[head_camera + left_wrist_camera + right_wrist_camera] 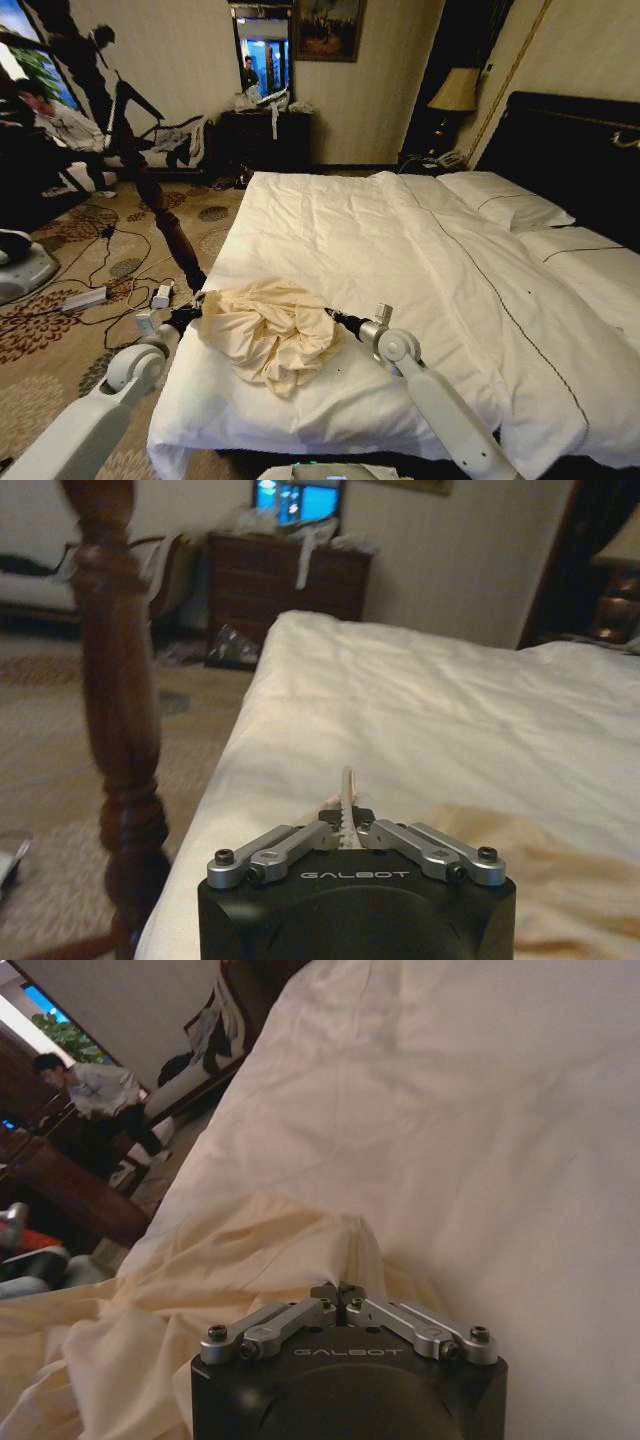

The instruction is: Pick up the clothes from the bed and hang them on the clothes hanger.

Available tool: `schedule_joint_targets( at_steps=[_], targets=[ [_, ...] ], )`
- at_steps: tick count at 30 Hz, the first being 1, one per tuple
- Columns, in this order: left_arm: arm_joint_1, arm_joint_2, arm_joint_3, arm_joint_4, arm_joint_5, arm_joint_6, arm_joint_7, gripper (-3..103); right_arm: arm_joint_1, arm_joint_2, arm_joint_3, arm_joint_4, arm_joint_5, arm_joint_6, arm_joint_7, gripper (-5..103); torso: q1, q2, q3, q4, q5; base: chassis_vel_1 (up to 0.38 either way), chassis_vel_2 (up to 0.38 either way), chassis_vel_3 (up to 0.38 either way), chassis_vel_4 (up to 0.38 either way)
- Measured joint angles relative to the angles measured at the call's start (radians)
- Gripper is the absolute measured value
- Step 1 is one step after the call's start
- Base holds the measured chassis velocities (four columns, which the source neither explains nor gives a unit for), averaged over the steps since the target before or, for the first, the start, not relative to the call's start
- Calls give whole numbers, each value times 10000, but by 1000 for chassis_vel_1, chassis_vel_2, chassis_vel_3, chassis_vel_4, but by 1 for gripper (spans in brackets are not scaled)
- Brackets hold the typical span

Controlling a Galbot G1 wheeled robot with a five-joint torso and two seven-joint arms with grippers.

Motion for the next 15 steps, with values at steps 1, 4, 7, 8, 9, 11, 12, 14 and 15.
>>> schedule_joint_targets(
  at_steps=[1, 4, 7, 8, 9, 11, 12, 14, 15],
  targets=[
    [-69, 216, 42, -207, -98, 23, -84, 0, -132, -113, 166, 236, -170, 138, 58, 0, 0, 0, 0, 0, 2, 0, 0, 0, 0],
    [-213, 653, 57, -654, -375, 68, -286, 0, -372, -532, 627, 740, -585, 418, 170, 0, 0, 0, 0, 3, 1, 0, 0, 0, 0],
    [-490, 1264, -70, -1320, -903, 125, -513, 0, -658, -1232, 1390, 1580, -1114, 643, 264, 0, 0, 0, -1, -3, 3, 0, 0, 0, 0],
    [-652, 1525, -156, -1626, -1206, 174, -633, 0, -726, -1493, 1757, 1974, -1193, 689, 331, 0, -1, 0, 0, -2, 1, 0, 0, 0, 0],
    [-652, 1525, -156, -1626, -1206, 174, -633, 0, -726, -1493, 1757, 1974, -1193, 689, 331, 0, -1, 0, 0, -2, 1, 0, 0, 0, 0],
    [-898, 1872, -266, -2000, -1538, 214, -725, 0, -744, -1793, 2170, 2416, -1293, 775, 369, 0, -1, 0, -1, -1, -1, 0, 0, 0, 0],
    [-1330, 2345, -343, -2423, -1949, 239, -824, 0, -702, -2122, 2611, 2848, -1315, 863, 390, 0, -1, 0, -1, 3, -1, 0, 0, 0, 0],
    [-1502, 2496, -354, -2557, -2108, 251, -863, 0, -662, -2244, 2780, 3012, -1290, 889, 413, 0, -2, 0, -1, 3, -1, 0, 0, 0, 0],
    [-1767, 2727, -356, -2734, -2374, 279, -922, 0, -601, -2402, 2964, 3224, -1223, 914, 433, 0, -1, 0, -1, 2, 0, 0, 0, 0, 0]
  ],
)
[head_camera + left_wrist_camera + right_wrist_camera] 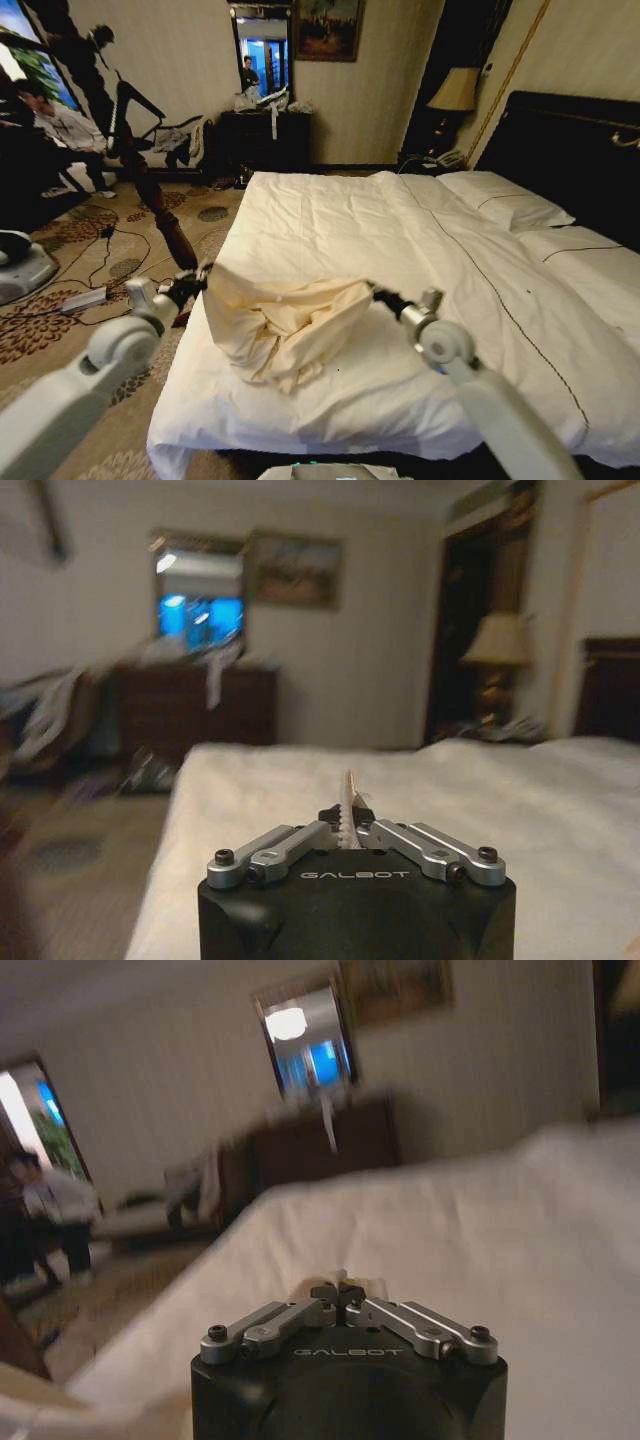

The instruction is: Pick up the clothes from the bed and hang them on the clothes hanger.

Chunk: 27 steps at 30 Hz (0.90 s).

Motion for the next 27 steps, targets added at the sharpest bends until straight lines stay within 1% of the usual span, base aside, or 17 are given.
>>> schedule_joint_targets(
  at_steps=[1, 2, 3, 4, 5, 6, 7, 9, 11, 12, 14, 15, 16, 18, 21, 24, 27],
  targets=[
    [-766, 573, 59, -319, -662, 64, -109, 0, 188, -425, 390, 460, 163, 43, 59, 0, 0, -1, 0, -2, 2, 0, 0, 0, 0],
    [-1469, 970, 165, -446, -1144, 114, -180, 0, 357, -766, 665, 751, 331, 76, 96, 0, 0, 0, 0, -3, 3, 0, 0, 0, 0],
    [-2021, 1287, 194, -514, -1528, 148, -244, 0, 555, -1007, 796, 912, 522, 91, 144, 0, 0, 0, 0, -8, -3, 0, 0, 0, 0],
    [-2493, 1632, 168, -571, -1922, 179, -306, 0, 902, -1255, 855, 1046, 814, 100, 237, 0, 0, 0, 0, -9, 0, 0, 0, 0, 0],
    [-2493, 1632, 168, -571, -1922, 179, -306, 0, 902, -1255, 855, 1046, 814, 100, 237, 0, 0, 0, 0, -9, 0, 0, 0, 0, 0],
    [-2875, 1899, 144, -593, -2230, 192, -354, 0, 1167, -1427, 875, 1104, 1019, 107, 296, 0, 1, 0, 0, -1, 0, 0, 0, 0, 0],
    [-3488, 2251, 122, -582, -2678, 212, -430, 0, 1553, -1680, 920, 1121, 1260, 128, 339, 0, 1, 0, 1, 4, 3, 0, 0, 0, 0],
    [-4520, 2782, 122, -403, -3486, 253, -526, 0, 2368, -2134, 1004, 1018, 1696, 187, 344, 0, 0, 0, 1, 3, 0, 0, 0, 0, 0],
    [-4737, 2900, 125, -339, -3650, 260, -552, 0, 2560, -2258, 1046, 982, 1851, 197, 344, 0, 1, 0, 1, 2, 1, 0, 0, 0, 0],
    [-5197, 3090, 163, -173, -3919, 271, -587, 0, 2820, -2515, 1199, 945, 2147, 218, 373, 0, 1, 0, 1, 4, 1, 0, 0, 0, 0],
    [-5776, 3423, 157, 25, -4330, 317, -583, 0, 3220, -3081, 1627, 981, 2842, 234, 525, 0, 2, -1, 2, -1, -1, 0, 0, 0, 0],
    [-5864, 3521, 118, 39, -4431, 326, -569, 0, 3339, -3213, 1736, 1012, 3041, 237, 587, 0, 2, 0, 2, -3, -1, 0, 0, 0, 0],
    [-5864, 3521, 118, 39, -4431, 326, -569, 0, 3339, -3213, 1736, 1012, 3041, 237, 587, 0, 2, 0, 2, -3, -1, 0, 0, 0, 0],
    [-6237, 3910, -46, 14, -4854, 330, -543, 0, 3976, -3587, 2099, 1048, 3737, 241, 903, 0, 0, 0, 0, -2, -1, 0, 0, 0, 0],
    [-6850, 4229, -97, 113, -5325, 330, -545, 0, 4670, -3860, 2221, 980, 4311, 240, 1134, 0, 0, 0, 0, -1, -2, 0, 0, 0, 0],
    [-6956, 4426, -100, 330, -5394, 334, -518, 0, 4960, -3973, 2182, 762, 4356, 240, 1150, 0, 0, 1, 0, 0, 0, 0, 0, 0, 0],
    [-6728, 4560, -98, 670, -5187, 335, -400, 0, 5239, -4088, 2126, 156, 4356, 241, 1161, 0, 0, 0, 0, 2, -2, 0, 0, 0, 0]
  ],
)
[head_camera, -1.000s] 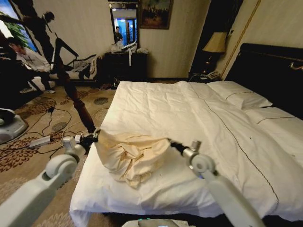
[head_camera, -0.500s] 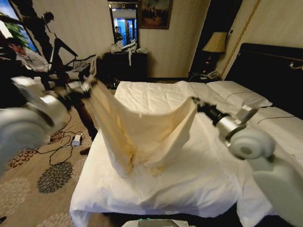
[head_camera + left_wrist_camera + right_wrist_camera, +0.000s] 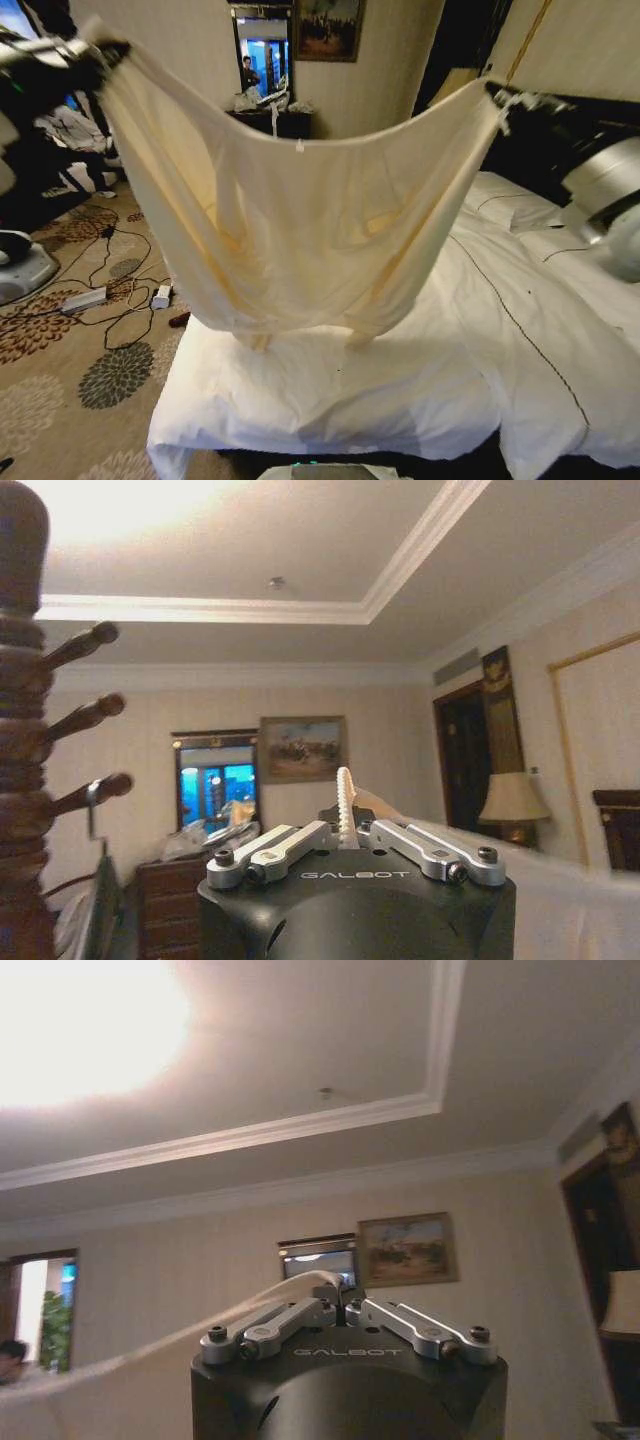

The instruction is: Pick up the clothes from the bed and hang them on the clothes hanger.

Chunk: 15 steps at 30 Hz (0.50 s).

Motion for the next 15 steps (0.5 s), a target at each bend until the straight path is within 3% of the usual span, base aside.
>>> schedule_joint_targets(
  at_steps=[6, 10, 11, 15],
  targets=[
    [855, -375, 7, -119, 514, -4, -21, 0, -699, -70, 151, 192, -285, 36, -149, 0, 0, 0, -1, -4, 2, 0, 0, 0, 0],
    [2491, -1975, 444, -607, 1861, -50, -351, 0, -2755, 691, -138, 687, -1795, 166, -288, 0, 2, -1, 2, 2, 0, 0, 0, 0, 0],
    [2491, -1975, 444, -607, 1861, -50, -351, 0, -2755, 691, -138, 687, -1795, 166, -288, 0, 2, -1, 2, 2, 0, 0, 0, 0, 0],
    [2962, -3681, 1757, -428, 3382, -98, -573, 0, -4414, 1586, -379, 806, -3052, 186, -417, 0, 1, 0, 1, -2, 0, 0, 0, 0, 0]
  ],
)
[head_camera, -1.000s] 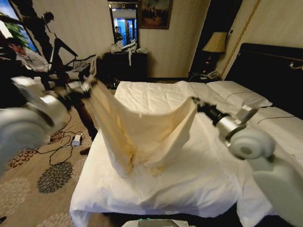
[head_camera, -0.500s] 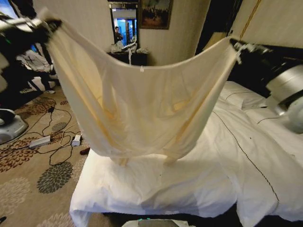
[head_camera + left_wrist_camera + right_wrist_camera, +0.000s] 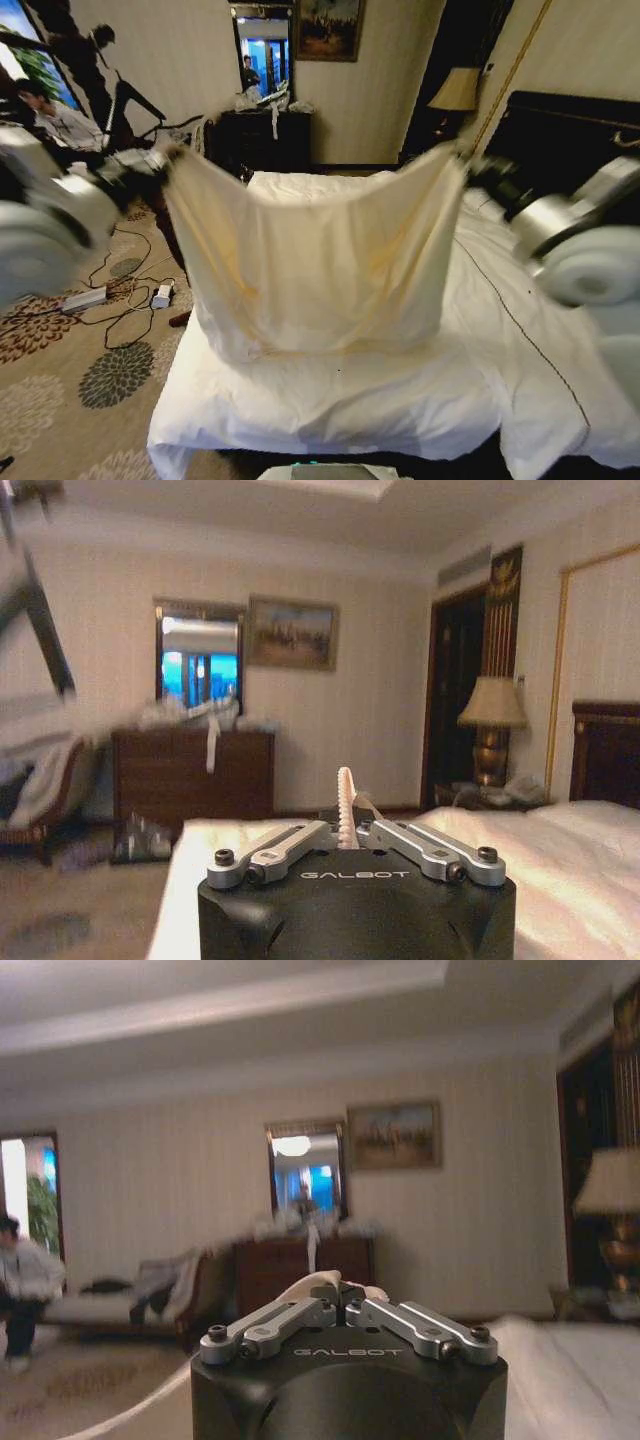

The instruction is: Pick up the clothes from the bed and hang them on the clothes hanger.

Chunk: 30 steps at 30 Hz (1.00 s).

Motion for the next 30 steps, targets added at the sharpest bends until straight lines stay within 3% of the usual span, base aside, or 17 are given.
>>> schedule_joint_targets(
  at_steps=[2, 5, 7, 9, 11, 15, 21, 25, 27, 30],
  targets=[
    [-10, -285, 316, 104, 247, -23, -18, 0, -262, 166, -85, -35, -337, 9, -79, 0, -1, 0, -1, -1, -1, 0, 0, 0, 0],
    [-22, -1554, 1754, 895, 1497, -98, -82, 0, -1584, 985, -464, -402, -1929, 68, -512, 0, 1, 0, -1, 2, 2, 0, 0, 0, 0],
    [-8, -1691, 1908, 1019, 1685, -115, -80, 0, -1761, 1106, -503, -447, -2091, 74, -552, 0, 1, -1, -1, 0, 3, 0, 0, 0, 0],
    [317, -2469, 2579, 1733, 2798, -219, 43, 0, -2459, 2032, -1005, -919, -3136, 116, -719, 0, 1, -1, -1, -15, -2, 0, 0, 0, 0],
    [598, -2683, 2623, 1866, 3055, -252, 74, 0, -2467, 2329, -1342, -1172, -3546, 159, -787, 0, 0, 1, -2, -13, 1, 0, 0, 0, 0],
    [1784, -3166, 2342, 1954, 3606, -287, 103, 0, -1930, 3176, -3146, -2580, -5222, 421, -1091, 0, 0, 0, -1, 9, 2, 0, 0, 0, 0],
    [2900, -3362, 1691, 1941, 3943, -330, 221, 0, -2175, 3878, -4784, -3385, -6667, 627, -1482, 0, -1, 0, -1, 2, 1, 0, 0, 0, 0],
    [3127, -3351, 1511, 1919, 3990, -357, 282, 0, -2601, 3896, -5133, -3161, -7115, 661, -1654, -3, -1, 0, -1, -1, -1, 0, 0, 0, 0],
    [3171, -3354, 1451, 1898, 3991, -364, 286, 0, -2787, 3867, -5136, -2967, -7170, 662, -1668, 1, -1, 0, -2, -1, 0, 0, 0, 0, 0],
    [3270, -3444, 1323, 1856, 3991, -369, 277, 0, -3403, 3636, -4763, -2067, -7108, 619, -1674, 17, -1, 0, -2, -1, -2, 0, 0, 0, 0]
  ],
)
